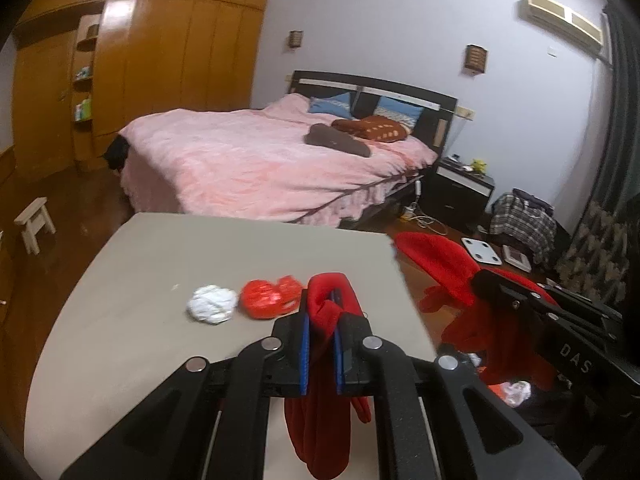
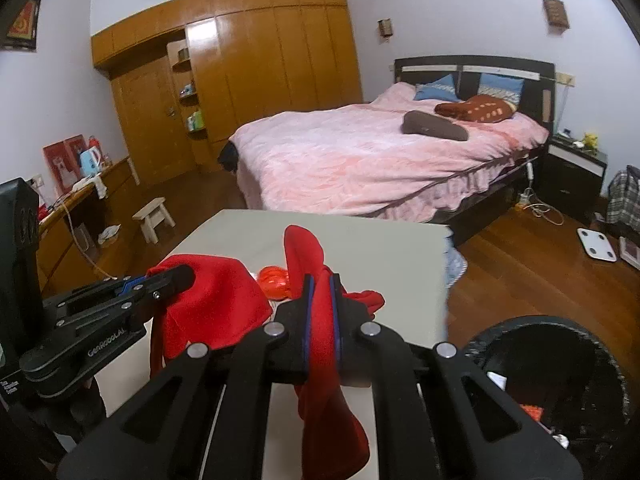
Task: Collect trash
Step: 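Carry the red cloth and red glove toward the black bin with both tools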
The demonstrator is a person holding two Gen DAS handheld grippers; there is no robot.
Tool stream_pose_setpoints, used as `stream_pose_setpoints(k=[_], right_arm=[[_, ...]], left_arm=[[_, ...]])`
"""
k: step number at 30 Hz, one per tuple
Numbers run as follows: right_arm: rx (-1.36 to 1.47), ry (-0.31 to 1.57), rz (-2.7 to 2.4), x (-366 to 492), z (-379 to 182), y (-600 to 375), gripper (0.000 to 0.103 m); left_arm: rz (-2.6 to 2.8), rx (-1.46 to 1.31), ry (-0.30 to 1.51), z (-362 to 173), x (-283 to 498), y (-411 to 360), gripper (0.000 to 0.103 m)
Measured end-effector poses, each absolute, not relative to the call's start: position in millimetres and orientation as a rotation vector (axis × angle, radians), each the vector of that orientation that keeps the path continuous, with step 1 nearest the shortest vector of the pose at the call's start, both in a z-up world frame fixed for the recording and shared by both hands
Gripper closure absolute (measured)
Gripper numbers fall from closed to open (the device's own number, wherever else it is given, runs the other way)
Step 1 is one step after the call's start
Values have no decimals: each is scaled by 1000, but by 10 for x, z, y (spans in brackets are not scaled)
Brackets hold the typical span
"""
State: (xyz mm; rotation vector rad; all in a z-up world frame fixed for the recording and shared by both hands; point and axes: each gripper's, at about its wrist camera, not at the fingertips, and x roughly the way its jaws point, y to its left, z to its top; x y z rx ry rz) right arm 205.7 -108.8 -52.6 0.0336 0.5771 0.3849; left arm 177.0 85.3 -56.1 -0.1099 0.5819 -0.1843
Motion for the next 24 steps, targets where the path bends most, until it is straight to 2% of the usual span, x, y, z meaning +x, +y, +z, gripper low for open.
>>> stream_pose_setpoints(k=[24], right_arm=[[75,552,189,1698,-496,-2164,96]], left_arm=[[-418,-48,577,-513,1721,-410,94]])
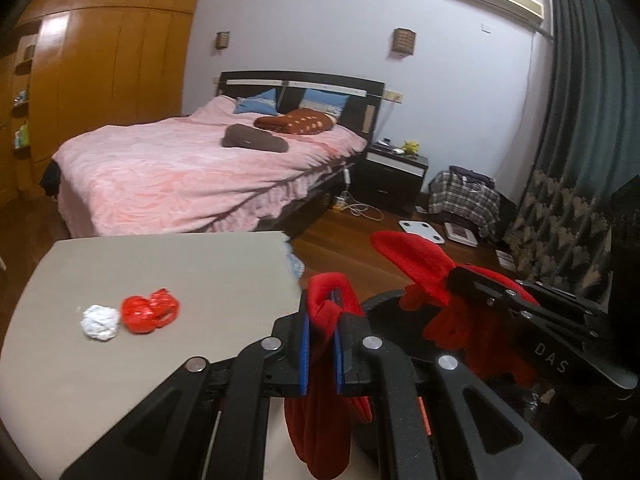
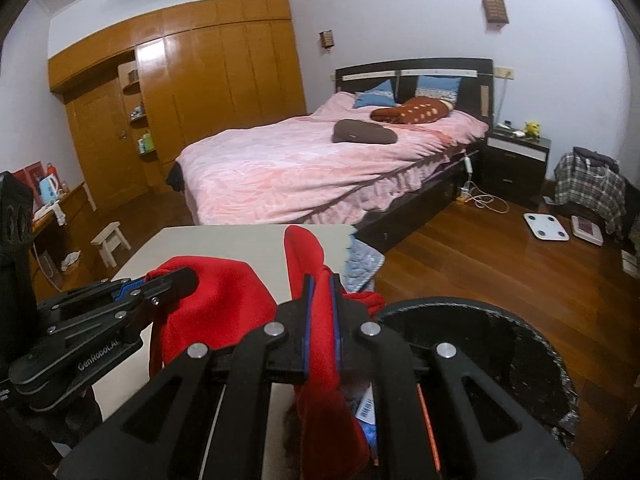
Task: Collect trash
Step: 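Carry the red cloth and red glove toward the black bin with both tools, then open the left tool over the bin while the right tool releases the glove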
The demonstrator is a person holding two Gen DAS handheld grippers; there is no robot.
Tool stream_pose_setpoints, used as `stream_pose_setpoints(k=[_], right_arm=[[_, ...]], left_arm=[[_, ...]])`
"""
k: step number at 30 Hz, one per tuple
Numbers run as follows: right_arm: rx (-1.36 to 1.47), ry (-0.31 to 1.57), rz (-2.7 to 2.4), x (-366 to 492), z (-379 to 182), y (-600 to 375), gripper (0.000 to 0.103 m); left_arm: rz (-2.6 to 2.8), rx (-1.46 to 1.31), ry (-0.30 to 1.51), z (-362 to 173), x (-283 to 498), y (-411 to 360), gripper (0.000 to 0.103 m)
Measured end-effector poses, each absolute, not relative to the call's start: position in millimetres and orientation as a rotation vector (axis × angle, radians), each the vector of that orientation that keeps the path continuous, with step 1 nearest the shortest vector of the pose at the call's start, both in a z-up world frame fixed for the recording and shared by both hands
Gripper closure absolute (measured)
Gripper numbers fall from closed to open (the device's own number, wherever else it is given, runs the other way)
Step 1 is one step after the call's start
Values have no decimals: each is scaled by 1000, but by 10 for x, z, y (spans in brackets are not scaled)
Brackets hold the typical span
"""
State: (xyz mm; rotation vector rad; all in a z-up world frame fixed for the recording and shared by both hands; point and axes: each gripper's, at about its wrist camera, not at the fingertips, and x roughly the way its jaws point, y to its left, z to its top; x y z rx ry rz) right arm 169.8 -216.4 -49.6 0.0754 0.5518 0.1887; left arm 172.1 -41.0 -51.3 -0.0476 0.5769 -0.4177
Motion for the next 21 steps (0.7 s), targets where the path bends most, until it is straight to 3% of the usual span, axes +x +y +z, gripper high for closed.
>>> stream_pose_setpoints(k=[21], right_arm=[[117,580,-3,1474,-723,-3061,96]], left_arm=[[-601,-5,600,-623,1716,-1319,94]])
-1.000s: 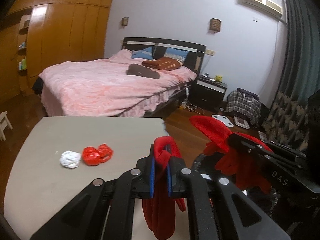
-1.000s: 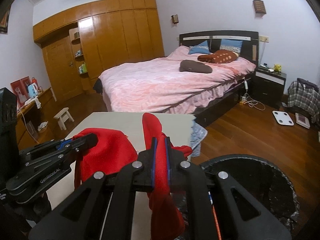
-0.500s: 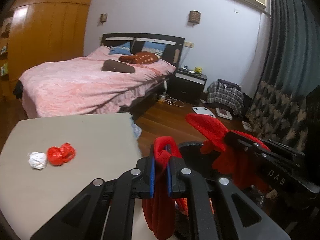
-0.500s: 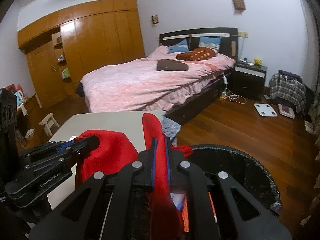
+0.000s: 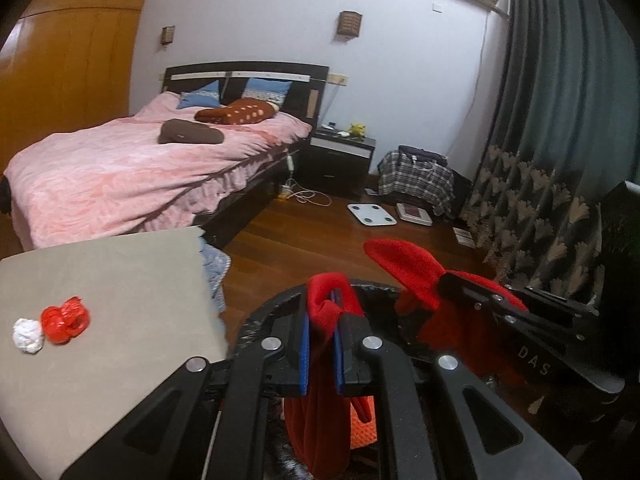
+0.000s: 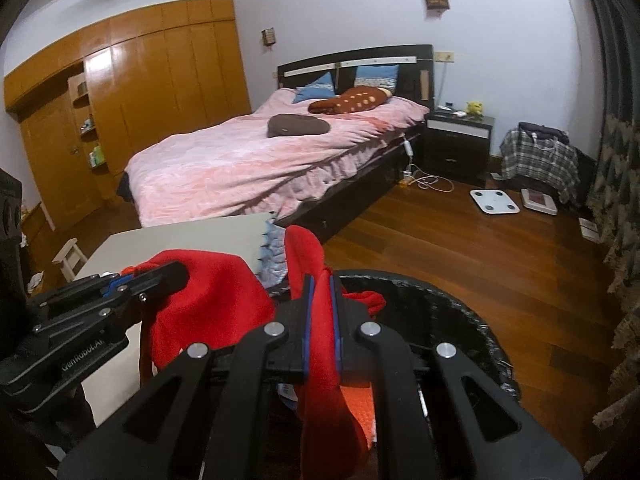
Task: Collect trash
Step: 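Open the left tool over the bin while the right tool releases the glove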
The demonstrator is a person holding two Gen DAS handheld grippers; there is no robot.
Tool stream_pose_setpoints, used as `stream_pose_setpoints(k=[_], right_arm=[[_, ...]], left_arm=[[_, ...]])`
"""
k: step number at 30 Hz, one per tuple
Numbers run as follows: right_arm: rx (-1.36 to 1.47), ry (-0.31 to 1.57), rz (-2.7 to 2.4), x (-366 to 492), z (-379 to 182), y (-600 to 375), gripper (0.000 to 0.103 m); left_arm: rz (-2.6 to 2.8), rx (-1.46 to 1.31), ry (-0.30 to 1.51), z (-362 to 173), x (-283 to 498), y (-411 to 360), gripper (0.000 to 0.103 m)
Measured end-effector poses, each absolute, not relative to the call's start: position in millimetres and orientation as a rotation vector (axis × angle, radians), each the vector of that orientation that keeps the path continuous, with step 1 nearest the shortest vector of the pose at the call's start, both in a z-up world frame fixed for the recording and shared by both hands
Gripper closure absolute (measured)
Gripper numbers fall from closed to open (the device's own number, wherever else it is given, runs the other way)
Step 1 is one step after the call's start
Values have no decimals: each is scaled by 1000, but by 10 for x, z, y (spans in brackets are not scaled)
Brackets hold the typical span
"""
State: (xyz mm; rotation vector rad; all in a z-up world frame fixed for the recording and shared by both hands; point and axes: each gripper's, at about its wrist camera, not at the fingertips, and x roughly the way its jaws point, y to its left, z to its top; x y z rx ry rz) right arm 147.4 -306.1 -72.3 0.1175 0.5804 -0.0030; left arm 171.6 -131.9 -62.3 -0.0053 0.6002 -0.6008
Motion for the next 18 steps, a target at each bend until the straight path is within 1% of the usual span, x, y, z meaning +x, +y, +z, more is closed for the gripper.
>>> stream_pose_setpoints(k=[18], right_arm=[[153,628,-88,1413,-994,-3518,96]], left_arm=[[-664,50,637,-870,1733,-1844,94]])
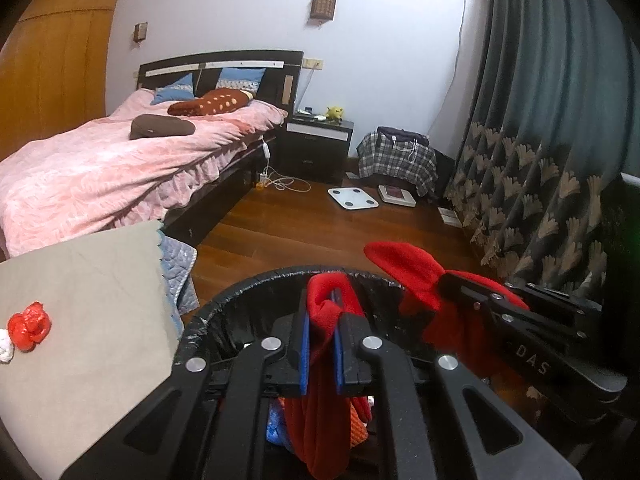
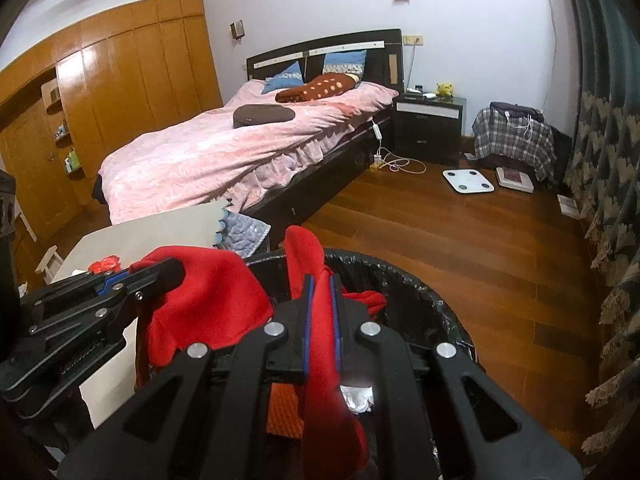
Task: Collect trash
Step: 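Open the left tool over the bin while the right tool releases the glove, then move both tools back over the table toward the white cloth and red bag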
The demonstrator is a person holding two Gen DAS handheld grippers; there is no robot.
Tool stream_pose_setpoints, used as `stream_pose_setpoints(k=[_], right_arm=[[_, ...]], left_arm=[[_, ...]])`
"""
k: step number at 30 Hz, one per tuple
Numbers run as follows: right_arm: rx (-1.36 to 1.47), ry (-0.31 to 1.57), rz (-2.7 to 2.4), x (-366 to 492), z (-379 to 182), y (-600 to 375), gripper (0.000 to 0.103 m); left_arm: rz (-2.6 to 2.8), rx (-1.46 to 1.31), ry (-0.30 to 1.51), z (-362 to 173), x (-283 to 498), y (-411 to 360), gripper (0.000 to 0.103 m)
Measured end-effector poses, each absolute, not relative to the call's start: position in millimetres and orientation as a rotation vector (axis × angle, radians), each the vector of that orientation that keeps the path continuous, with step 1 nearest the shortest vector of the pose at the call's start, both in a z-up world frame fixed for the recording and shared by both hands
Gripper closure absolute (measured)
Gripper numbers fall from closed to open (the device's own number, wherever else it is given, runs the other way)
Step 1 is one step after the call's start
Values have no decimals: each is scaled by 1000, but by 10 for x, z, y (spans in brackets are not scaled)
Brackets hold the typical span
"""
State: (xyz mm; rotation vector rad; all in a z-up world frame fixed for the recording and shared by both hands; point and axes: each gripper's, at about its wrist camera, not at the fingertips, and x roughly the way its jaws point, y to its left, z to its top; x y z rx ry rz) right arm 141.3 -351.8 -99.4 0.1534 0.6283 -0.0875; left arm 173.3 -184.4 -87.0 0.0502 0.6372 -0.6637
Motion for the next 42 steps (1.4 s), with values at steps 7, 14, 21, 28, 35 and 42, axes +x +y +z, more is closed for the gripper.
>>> stream_pose_setpoints(k=[7,14,21,28,35,42], right_arm=[[153,650,-99,1501,-1070,-3546,93],[154,654,-119,1501,-1111,-3529,73],[132,599,-173,1430,-1088,-3481,9],[134,594,-145,1459,-1021,-3394,6],[112,596,-84,1581,-956,-3044,5],[81,595,1,1779,-891,-2588,5]], left_arm=[[-666,56,667,-967,1794,-1902,92],[-655,40,676,-992,1839,-1870,57],[-594,19,659,-954,1875,-1673,28],[-494,6,636,-883,1911,-1268,16],[-380,-5,623,-855,1932,-743,9],[-257,-24,624,-865,1974,-171,6]])
